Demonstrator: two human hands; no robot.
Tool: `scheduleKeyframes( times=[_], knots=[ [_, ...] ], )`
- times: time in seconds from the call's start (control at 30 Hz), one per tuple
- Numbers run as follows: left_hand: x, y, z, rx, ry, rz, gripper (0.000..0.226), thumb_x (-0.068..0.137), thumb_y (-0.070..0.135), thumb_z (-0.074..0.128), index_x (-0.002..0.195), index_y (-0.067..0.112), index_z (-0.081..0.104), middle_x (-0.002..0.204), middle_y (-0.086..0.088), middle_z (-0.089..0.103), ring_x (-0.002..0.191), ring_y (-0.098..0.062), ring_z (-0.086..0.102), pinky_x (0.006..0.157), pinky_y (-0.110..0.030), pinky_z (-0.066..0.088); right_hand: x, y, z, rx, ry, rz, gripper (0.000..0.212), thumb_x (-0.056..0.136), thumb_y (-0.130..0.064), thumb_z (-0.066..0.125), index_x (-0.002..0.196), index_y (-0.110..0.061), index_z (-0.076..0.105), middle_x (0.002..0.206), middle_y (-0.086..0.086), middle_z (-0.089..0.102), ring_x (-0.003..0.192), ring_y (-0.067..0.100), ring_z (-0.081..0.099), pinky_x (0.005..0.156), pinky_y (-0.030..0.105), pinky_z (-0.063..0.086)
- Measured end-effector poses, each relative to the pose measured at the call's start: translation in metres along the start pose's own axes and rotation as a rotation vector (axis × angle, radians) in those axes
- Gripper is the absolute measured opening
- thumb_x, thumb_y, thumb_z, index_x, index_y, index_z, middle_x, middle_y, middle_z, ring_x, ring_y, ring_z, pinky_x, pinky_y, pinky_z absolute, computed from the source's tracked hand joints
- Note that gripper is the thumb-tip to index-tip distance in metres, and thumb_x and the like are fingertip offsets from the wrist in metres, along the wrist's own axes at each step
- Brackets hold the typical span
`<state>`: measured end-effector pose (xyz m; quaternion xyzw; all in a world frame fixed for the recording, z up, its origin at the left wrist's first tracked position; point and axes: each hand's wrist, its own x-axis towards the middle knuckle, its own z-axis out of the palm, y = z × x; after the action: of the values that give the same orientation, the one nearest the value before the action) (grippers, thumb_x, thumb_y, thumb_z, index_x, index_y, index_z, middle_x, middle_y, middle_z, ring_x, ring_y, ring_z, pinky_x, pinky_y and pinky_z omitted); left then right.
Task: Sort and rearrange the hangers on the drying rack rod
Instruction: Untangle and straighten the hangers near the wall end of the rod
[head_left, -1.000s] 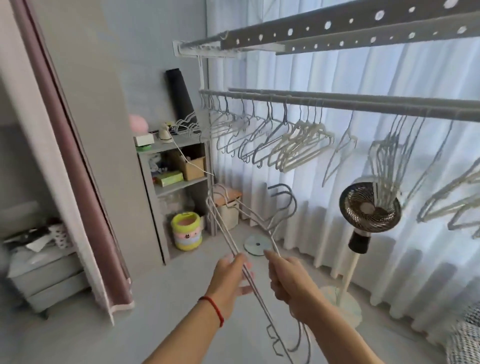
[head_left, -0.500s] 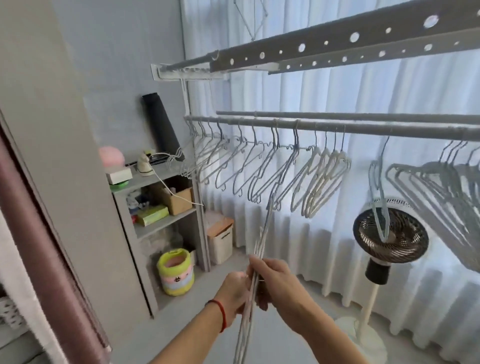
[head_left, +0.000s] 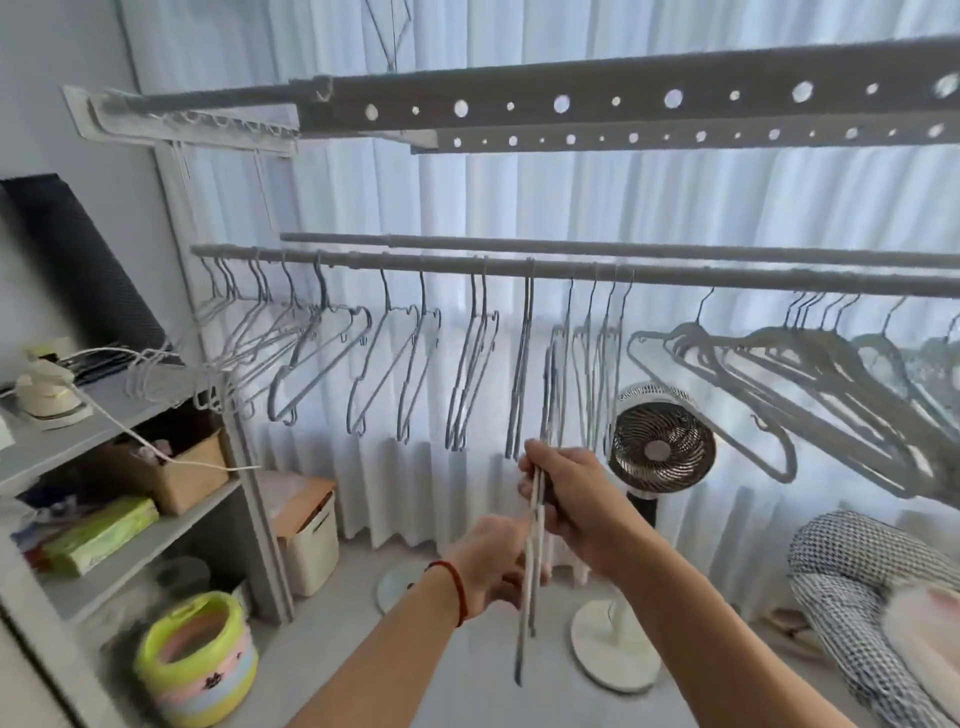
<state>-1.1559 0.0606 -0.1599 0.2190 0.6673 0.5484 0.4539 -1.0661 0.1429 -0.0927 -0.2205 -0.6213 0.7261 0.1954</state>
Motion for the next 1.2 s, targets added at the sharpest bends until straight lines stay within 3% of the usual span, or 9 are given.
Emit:
scheduleKeyframes(
  times=[0.13, 0.3, 0.53, 0.7, 0.9, 1.2],
  knots=[
    [0.017, 0.004, -0.013, 0.098, 0.000, 0.024, 0.041, 0.098, 0.037, 0.048, 0.114, 0.000, 0.058, 0.087, -0.021, 0.062, 0.048, -0.021, 0.050, 0.044, -0.027, 0.045, 0.025, -0.020, 0.004, -0.036, 0.064, -0.060, 0.028, 0.107, -0.022, 0.049, 0.085, -0.008, 0.059, 0.063, 0.007, 0.052, 0.032, 0.005, 0.033, 0.029, 0.016, 0.023],
    [0.029, 0.012, -0.030, 0.215, 0.003, 0.025, 0.038, 0.102, 0.029, 0.039, 0.126, 0.003, 0.051, 0.077, -0.013, 0.069, 0.045, -0.020, 0.051, 0.042, -0.028, 0.048, 0.069, -0.056, -0.005, -0.010, 0.089, -0.103, 0.027, 0.108, -0.022, 0.048, 0.087, -0.007, 0.058, 0.064, 0.007, 0.050, 0.036, 0.007, 0.032, 0.031, 0.017, 0.021],
    [0.029, 0.048, -0.061, 0.442, 0.120, 0.128, 0.021, 0.103, 0.021, 0.047, 0.118, 0.015, 0.061, 0.086, -0.012, 0.072, 0.049, -0.015, 0.055, 0.050, -0.031, 0.052, 0.140, -0.098, -0.025, -0.037, 0.079, -0.142, 0.028, 0.107, -0.028, 0.049, 0.090, -0.009, 0.060, 0.062, 0.003, 0.052, 0.044, 0.011, 0.034, 0.033, 0.018, 0.024],
    [0.018, 0.062, -0.071, 0.446, 0.196, 0.173, 0.016, 0.103, 0.018, 0.050, 0.112, 0.020, 0.064, 0.095, -0.016, 0.075, 0.055, -0.015, 0.057, 0.053, -0.028, 0.053, 0.176, -0.096, -0.038, -0.054, 0.060, -0.140, 0.030, 0.108, -0.028, 0.047, 0.093, -0.007, 0.061, 0.057, 0.002, 0.051, 0.048, 0.014, 0.031, 0.041, 0.025, 0.021],
    [0.006, 0.054, -0.074, 0.430, 0.229, 0.193, 0.014, 0.102, 0.015, 0.053, 0.110, 0.019, 0.064, 0.072, -0.003, 0.072, 0.055, -0.017, 0.055, 0.050, -0.027, 0.050, 0.181, -0.080, -0.043, -0.210, 0.065, -0.134, 0.040, 0.109, -0.030, 0.043, 0.102, 0.001, 0.066, 0.066, 0.006, 0.053, 0.045, 0.014, 0.036, 0.037, 0.023, 0.023],
    [-0.018, 0.045, -0.072, 0.434, 0.207, 0.194, 0.018, 0.101, 0.011, 0.051, 0.111, 0.017, 0.065, 0.073, -0.005, 0.074, 0.051, -0.018, 0.055, 0.047, -0.030, 0.050, 0.175, -0.070, -0.035, -0.244, 0.130, -0.162, 0.029, 0.106, -0.022, 0.043, 0.089, -0.006, 0.059, 0.067, 0.007, 0.044, 0.043, 0.013, 0.034, 0.034, 0.021, 0.025]
  ],
)
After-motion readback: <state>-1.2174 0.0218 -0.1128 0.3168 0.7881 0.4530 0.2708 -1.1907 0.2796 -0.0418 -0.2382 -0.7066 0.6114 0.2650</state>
